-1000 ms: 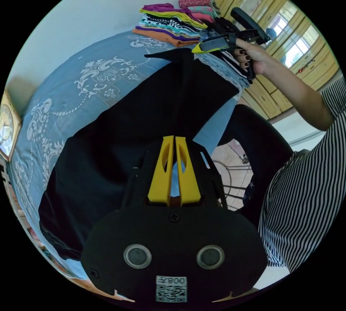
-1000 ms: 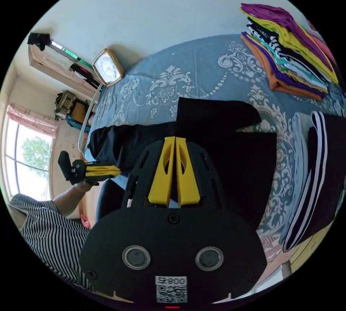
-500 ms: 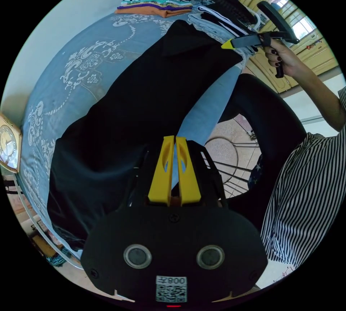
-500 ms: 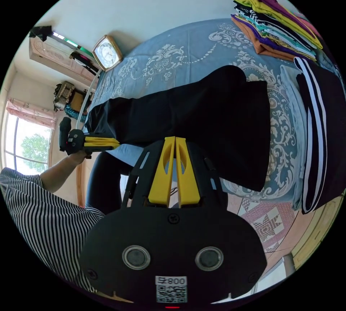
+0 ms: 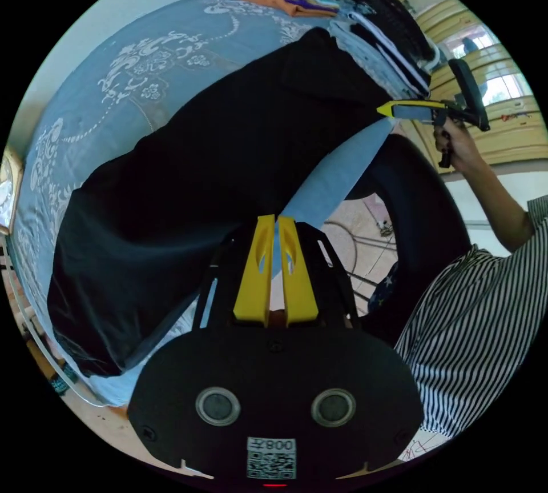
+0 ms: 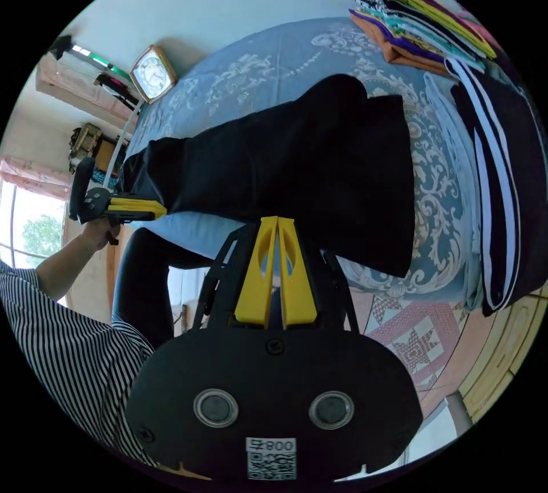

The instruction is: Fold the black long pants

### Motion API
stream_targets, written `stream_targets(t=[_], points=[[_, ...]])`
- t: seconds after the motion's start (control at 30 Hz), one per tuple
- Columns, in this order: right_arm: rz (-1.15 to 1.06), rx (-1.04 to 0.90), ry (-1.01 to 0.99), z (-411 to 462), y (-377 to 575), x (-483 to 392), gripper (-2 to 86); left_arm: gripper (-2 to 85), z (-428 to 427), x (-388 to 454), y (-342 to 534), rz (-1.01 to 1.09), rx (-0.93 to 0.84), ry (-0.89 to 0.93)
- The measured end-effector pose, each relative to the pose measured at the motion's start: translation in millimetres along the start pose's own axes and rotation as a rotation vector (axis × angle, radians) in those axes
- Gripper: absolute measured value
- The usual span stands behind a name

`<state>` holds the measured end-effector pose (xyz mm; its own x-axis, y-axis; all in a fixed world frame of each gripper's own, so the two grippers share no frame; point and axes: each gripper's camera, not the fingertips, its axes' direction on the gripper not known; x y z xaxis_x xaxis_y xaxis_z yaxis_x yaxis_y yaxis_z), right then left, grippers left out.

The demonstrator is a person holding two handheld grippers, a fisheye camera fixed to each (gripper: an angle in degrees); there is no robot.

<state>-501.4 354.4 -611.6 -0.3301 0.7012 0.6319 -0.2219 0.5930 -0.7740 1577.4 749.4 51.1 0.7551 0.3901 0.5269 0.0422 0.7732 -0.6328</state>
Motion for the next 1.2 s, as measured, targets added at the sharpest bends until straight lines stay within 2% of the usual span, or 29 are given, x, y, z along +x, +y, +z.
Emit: stream_targets(t=[0.13, 0.27, 0.5, 0.67, 0.73, 0.83, 1.0, 1.2], points=[[-0.138, 0.078, 0.057, -18.1, -4.8, -37.4, 3.3, 1.8, -47.5, -0.4, 4.0, -0.068, 0.147, 0.11], [-0.321, 0.066, 0.202, 3.8, -20.9, -81.7, 6.1, 1.9, -70.1, -3.5, -8.6, -0.096, 0.189, 0.197], [-0.351, -0.054, 0.306, 57.3, -28.8, -83.5, 5.4, 0.8, -110.3, -3.8, -43.5, -0.108, 0.203, 0.242], [-0.341, -0.016, 0.327, 46.3, -2.9, -65.6, 0.7, 0.3, -139.7, -4.0, -56.7, -0.125, 0.211, 0.259], [-0.318, -0.013, 0.285, 35.9, 9.0, -50.4, 0.3, 0.3, -157.2, -3.4, -65.5, -0.132, 0.226, 0.276], [-0.221, 0.093, 0.147, -7.9, 40.4, -10.1, 0.1, 0.3, -182.4, 1.8, -82.3, -0.112, 0.253, 0.293], [0.075, 0.305, -0.112, -91.2, 129.1, 102.1, 0.0, 0.9, -219.8, 27.7, -127.6, 0.005, 0.249, 0.293], [0.352, 0.335, -0.248, -105.6, 224.1, 207.8, 0.0, 2.7, -252.3, 84.9, -199.6, 0.197, 0.174, 0.195]])
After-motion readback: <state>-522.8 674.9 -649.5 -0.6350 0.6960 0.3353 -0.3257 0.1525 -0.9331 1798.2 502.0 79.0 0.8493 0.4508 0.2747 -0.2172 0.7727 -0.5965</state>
